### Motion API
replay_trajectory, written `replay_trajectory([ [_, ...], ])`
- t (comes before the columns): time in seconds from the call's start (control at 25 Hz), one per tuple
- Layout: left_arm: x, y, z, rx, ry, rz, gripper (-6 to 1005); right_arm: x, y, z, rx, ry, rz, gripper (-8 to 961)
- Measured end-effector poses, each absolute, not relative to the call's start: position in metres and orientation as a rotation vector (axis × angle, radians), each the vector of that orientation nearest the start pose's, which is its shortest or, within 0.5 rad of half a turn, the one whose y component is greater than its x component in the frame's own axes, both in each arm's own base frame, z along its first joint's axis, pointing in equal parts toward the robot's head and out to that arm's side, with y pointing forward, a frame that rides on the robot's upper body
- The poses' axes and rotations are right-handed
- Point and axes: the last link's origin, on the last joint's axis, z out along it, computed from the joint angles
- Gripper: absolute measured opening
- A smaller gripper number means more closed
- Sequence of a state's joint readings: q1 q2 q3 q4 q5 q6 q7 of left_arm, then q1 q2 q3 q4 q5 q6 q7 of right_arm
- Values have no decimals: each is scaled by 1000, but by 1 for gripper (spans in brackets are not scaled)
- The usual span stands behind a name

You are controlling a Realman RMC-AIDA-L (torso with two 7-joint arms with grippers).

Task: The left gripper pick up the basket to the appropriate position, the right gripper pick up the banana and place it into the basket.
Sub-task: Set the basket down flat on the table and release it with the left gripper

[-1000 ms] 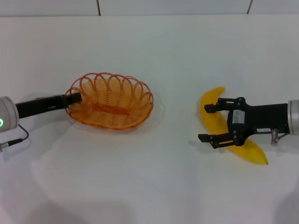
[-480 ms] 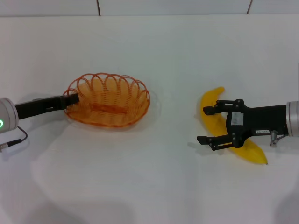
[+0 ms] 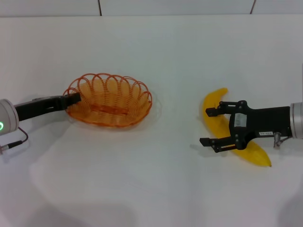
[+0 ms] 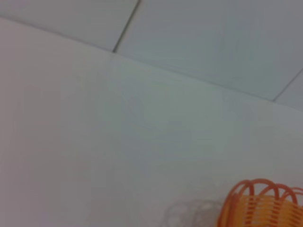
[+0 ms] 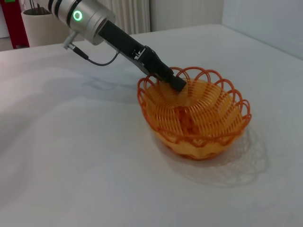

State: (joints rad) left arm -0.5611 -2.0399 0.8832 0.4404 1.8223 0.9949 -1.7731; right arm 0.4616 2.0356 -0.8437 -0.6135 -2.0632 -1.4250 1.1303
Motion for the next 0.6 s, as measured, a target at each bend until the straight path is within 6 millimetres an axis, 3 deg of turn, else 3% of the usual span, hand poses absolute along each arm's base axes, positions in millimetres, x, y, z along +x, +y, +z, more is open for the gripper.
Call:
replay_trajectory([
  [0.2,-307,370,-25,-2249,-1264,-547,187,307,311,-14,-2816,359,332,816],
  [0.44,-303,370,-25,-2271,-1228,-573,425,307,311,-14,-2816,360,332,815],
  [0.6,-303,370,-24,-2277,-1218,-569,523,307,311,-14,-2816,361,332,813],
])
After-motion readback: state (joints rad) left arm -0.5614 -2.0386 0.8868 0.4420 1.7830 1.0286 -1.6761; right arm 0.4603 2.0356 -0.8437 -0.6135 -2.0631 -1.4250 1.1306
